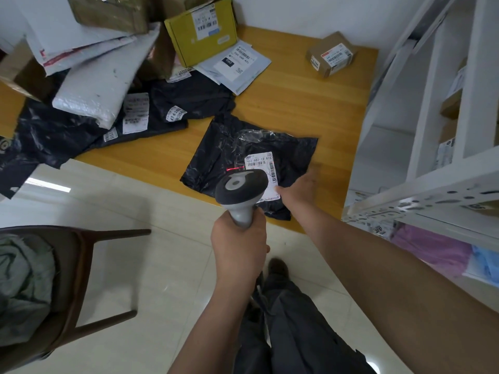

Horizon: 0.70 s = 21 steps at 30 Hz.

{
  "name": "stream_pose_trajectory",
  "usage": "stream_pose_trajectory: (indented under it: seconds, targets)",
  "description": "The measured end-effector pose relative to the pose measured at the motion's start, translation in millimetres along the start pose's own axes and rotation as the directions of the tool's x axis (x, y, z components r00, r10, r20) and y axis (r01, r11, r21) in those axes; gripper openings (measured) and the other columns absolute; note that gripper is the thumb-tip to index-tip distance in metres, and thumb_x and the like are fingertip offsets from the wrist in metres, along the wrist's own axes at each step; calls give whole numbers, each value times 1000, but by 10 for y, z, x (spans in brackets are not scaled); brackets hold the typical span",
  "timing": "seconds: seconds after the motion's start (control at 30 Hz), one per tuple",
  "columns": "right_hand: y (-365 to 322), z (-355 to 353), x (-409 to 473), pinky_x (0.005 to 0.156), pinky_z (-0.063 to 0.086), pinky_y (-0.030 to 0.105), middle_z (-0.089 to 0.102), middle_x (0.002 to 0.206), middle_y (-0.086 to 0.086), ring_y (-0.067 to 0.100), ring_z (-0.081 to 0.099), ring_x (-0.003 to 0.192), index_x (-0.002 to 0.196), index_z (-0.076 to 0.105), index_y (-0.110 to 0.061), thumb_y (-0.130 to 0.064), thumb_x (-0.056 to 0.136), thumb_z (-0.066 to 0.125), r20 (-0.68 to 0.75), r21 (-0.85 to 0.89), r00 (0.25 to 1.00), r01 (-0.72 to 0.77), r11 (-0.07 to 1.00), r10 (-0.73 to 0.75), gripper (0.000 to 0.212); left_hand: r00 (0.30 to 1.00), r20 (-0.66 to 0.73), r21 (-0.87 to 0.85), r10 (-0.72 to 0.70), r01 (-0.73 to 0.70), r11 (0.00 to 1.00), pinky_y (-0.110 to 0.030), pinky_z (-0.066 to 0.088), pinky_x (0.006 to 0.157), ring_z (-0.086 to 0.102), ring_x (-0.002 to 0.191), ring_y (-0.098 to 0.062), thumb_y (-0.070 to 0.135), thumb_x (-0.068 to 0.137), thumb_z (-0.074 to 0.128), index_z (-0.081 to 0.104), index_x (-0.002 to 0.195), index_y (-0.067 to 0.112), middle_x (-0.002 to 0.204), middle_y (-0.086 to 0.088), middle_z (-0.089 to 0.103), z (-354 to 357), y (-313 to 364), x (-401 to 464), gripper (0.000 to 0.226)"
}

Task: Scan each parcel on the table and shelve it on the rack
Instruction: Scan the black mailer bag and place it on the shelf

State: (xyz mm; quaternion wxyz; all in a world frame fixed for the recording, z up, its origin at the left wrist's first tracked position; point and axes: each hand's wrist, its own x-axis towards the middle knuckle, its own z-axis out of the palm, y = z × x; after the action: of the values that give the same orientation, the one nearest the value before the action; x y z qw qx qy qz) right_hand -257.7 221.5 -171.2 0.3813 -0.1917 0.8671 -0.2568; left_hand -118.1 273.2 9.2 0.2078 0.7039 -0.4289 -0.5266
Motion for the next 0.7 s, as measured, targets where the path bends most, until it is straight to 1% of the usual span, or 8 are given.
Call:
stream_pose_trajectory:
  seconds: [0.1, 0.17, 0.27, 0.33, 0.43, 0.47, 0.6, 0.7]
  targets:
    - [-18, -34, 30, 102, 43, 37, 38, 150, 12, 32, 43, 134, 149, 22, -9, -16, 79, 81, 48, 177, 994, -101, 979, 94, 92, 1000, 17, -1, 2, -2, 1000, -17, 39, 38, 51, 42, -15, 17, 91, 60, 53, 68, 3, 56, -8, 53, 9, -12, -28, 28]
    - [-6, -43, 46, 103, 43, 38, 41, 149, 11, 32, 44, 134, 148, 29, -9, -14, 78, 81, 79, 229, 991, -122, 966, 106, 87, 1000, 25, -24, 6, -5, 1000, -17, 39, 38, 51, 45, -18, 18, 91, 60, 54, 75, 3, 58, -8, 54, 10, -33, -51, 23]
    - [15, -72, 20, 99, 45, 36, 47, 145, 10, 31, 47, 131, 143, 40, -8, -17, 84, 75, 142, 262, 981, -167, 951, 133, 69, 999, 37, -3, 21, -21, 1000, -19, 40, 40, 51, 38, -13, 19, 92, 60, 54, 75, 3, 58, -8, 53, -5, -84, -72, 24]
    - [45, -97, -18, 98, 45, 35, 48, 144, 9, 30, 47, 130, 142, 42, -9, -19, 89, 70, 163, 279, 976, -183, 943, 141, 61, 999, 37, 9, 25, -25, 1000, -19, 40, 39, 50, 36, -11, 19, 92, 60, 54, 73, 2, 58, -8, 53, -33, -112, -99, 26]
    - [99, -96, -92, 94, 45, 32, 50, 142, 7, 29, 49, 128, 140, 44, -10, -18, 92, 65, 189, 305, 974, -178, 936, 124, 53, 999, 35, 0, 36, -36, 999, -16, 38, 37, 50, 39, -15, 18, 92, 59, 53, 72, 2, 60, -12, 52, -99, -142, -174, 26]
    - [120, -87, -112, 91, 45, 31, 51, 142, 6, 28, 50, 127, 139, 45, -11, -19, 93, 65, 191, 310, 974, -176, 934, 120, 51, 998, 36, 2, 43, -43, 999, -16, 38, 36, 49, 38, -14, 18, 92, 59, 54, 73, 1, 60, -12, 51, -119, -156, -202, 26]
    - [180, -64, -230, 91, 45, 31, 50, 142, 6, 29, 50, 127, 140, 45, -11, -22, 93, 65, 161, 325, 981, -160, 932, 112, 52, 997, 35, 9, 69, -70, 998, -16, 37, 36, 48, 34, -10, 18, 93, 59, 55, 74, -2, 57, -11, 50, -187, -231, -313, 28]
    - [248, -45, -291, 82, 45, 30, 57, 134, 6, 24, 56, 107, 133, 51, -13, -17, 91, 66, 172, 395, 981, -156, 905, 94, 45, 997, 34, 10, 67, -68, 998, -15, 36, 36, 49, 40, -16, 17, 92, 60, 52, 71, 0, 57, -12, 49, -224, -285, -399, 29]
